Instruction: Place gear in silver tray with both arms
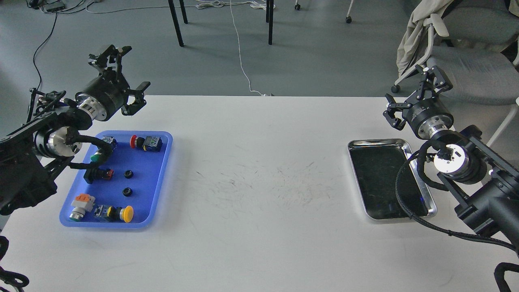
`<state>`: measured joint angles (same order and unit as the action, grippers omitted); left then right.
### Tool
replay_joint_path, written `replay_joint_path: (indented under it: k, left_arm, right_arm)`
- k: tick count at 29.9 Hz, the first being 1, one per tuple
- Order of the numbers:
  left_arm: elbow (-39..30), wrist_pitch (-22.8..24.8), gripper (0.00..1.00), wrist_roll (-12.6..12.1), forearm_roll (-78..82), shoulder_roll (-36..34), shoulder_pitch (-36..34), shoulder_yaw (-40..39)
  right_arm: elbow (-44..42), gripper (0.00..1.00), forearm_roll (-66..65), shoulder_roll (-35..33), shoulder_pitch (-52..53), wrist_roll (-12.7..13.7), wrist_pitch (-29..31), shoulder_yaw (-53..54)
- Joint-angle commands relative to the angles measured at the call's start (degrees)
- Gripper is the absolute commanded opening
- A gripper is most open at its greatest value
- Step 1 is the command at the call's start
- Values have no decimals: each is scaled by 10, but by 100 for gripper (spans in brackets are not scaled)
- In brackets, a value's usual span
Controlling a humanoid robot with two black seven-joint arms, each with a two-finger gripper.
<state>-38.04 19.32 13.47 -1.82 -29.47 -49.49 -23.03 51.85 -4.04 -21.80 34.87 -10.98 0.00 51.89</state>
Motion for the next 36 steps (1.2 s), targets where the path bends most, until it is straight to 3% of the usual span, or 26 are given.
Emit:
replay_joint_path:
  k: [1, 3, 36]
  left_arm:
    - [-1, 1, 99, 7, 3, -3, 0, 5]
    - [-1, 1, 99, 15, 15, -2, 0, 5]
    - [-7, 8, 99, 15, 24, -23, -2, 9]
  right_arm:
    - [0, 98, 1, 0, -1, 0, 1, 0]
    - [0, 98, 0, 0, -1, 0, 1, 0]
    - [-1, 98, 0, 2, -4, 0, 2, 0]
